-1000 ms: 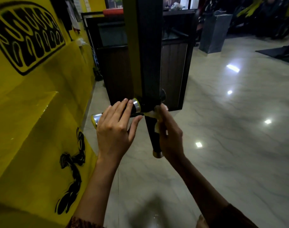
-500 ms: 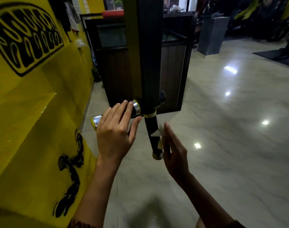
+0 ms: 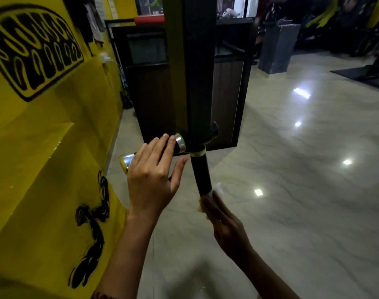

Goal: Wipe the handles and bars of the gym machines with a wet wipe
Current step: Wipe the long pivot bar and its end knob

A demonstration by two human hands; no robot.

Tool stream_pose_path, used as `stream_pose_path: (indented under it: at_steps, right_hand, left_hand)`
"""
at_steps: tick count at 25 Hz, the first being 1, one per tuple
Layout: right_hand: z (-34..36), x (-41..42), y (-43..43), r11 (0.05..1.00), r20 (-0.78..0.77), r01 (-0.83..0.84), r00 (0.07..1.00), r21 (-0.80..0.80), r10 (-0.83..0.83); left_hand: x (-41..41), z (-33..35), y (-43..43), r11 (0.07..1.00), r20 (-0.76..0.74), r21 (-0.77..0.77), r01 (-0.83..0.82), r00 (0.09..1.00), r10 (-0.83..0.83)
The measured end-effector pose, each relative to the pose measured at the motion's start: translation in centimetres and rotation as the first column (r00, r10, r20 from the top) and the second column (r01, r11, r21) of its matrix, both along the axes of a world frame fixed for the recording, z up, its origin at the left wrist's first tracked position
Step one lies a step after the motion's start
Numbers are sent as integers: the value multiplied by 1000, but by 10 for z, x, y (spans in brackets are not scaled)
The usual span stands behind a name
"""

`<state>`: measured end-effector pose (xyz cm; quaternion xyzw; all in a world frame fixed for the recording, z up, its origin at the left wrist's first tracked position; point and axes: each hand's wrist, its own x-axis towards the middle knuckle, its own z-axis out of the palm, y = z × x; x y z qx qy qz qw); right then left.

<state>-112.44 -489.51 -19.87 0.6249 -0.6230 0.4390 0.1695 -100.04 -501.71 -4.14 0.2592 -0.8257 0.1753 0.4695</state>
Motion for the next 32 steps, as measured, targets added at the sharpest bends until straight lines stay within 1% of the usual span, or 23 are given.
stream_pose_path:
  at_steps: [1,3,6,9,11,13,15,18,20,23,25,27,30,32]
  right_hand:
    - [8,1,2,999,-26,2,1000,-45,-4]
    - [40,1,-7,990,-32,7,999,-139,-11]
    - [84,1,-33,978,-56,66,995,-198,-79]
    - [77,3,-49,987,-131,76,987,-139,-95]
    - [49,2,-43,993,-172,99,979,-72,-110]
    - [23,1,-28,993,-174,111,978,-44,-117]
    - [13,1,-15,995,-157,91,983,-41,-96]
    - [36,-1,-17,994,-188,45,980,-98,-63]
    - [63,-1,-29,991,-224,44,972,-124,-71]
    - [81,-3,-47,986,-280,110,950,-123,-140]
    - [71,-6,-49,986,-317,141,935,-87,-161]
    - [48,-8,-38,988,-374,136,915,-70,-153]
    - [11,-4,-8,994,-417,103,906,34,-79]
    - [9,0,6,995,-441,80,896,51,-49]
  left_hand:
    - [0,1,0,1000,-7,1,4,1000,-4]
    - [-2,2,0,1000,-35,23,19,999,-18]
    - [-6,3,2,998,-105,59,26,994,-19]
    - [-9,6,3,998,-138,64,15,990,-6]
    - [-10,9,3,997,-138,71,4,990,5]
    - [-10,9,4,998,-102,56,-25,994,31]
    - [-7,5,6,996,-74,32,-84,994,86]
    - [3,1,1,981,-137,37,-191,971,194]
    - [11,-1,-3,986,-177,72,-152,971,162]
    - [14,0,-5,994,-240,112,2,971,25]
    - [13,1,-4,990,-259,134,42,966,-5]
    - [12,1,-6,991,-255,130,38,967,-3]
    - [11,0,-8,992,-261,121,36,965,-4]
    - [11,-1,-7,992,-269,120,27,963,7]
